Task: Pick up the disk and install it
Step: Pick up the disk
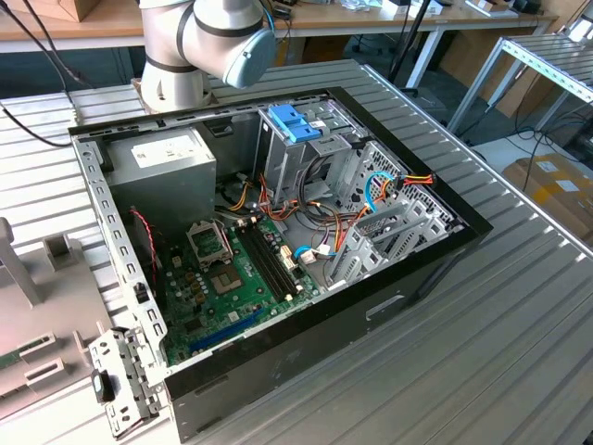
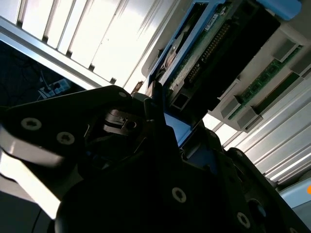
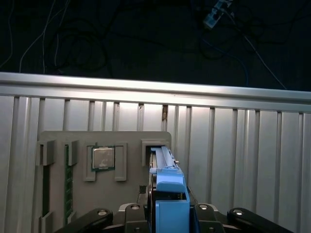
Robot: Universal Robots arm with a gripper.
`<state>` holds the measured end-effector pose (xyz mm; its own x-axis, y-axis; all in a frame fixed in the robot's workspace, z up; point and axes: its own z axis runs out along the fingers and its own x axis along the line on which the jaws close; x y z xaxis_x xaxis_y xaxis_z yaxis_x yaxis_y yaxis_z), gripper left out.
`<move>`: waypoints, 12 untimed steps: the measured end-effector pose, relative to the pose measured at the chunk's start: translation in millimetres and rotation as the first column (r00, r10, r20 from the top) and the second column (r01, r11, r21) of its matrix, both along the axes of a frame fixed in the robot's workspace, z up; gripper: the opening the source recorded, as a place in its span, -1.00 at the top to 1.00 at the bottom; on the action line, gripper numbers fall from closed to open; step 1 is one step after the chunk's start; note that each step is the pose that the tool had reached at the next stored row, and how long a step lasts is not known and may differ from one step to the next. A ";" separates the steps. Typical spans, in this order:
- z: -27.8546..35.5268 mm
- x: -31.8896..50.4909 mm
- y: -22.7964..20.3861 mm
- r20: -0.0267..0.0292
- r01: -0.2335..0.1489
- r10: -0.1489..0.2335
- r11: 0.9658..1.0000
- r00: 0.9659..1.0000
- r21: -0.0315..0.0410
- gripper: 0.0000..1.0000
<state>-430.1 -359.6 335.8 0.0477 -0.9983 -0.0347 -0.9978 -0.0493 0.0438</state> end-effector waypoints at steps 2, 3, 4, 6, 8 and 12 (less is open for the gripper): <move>1.7 0.0 0.0 0.000 0.000 0.000 1.000 1.000 0.001 0.25; 2.4 0.0 0.0 0.000 0.000 0.000 1.000 1.000 0.001 0.25; 3.2 0.0 0.0 0.000 0.000 0.000 1.000 1.000 0.001 0.25; 4.6 0.0 0.0 0.000 0.000 0.000 1.000 1.000 0.002 0.25; 6.0 0.0 0.0 0.000 0.000 0.000 1.000 1.000 0.003 0.25; 8.9 0.0 0.0 0.000 0.000 0.000 1.000 1.000 0.004 0.25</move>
<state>-430.1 -359.7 344.7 0.0478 -0.9981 -0.0392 -0.9978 -0.0495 0.0436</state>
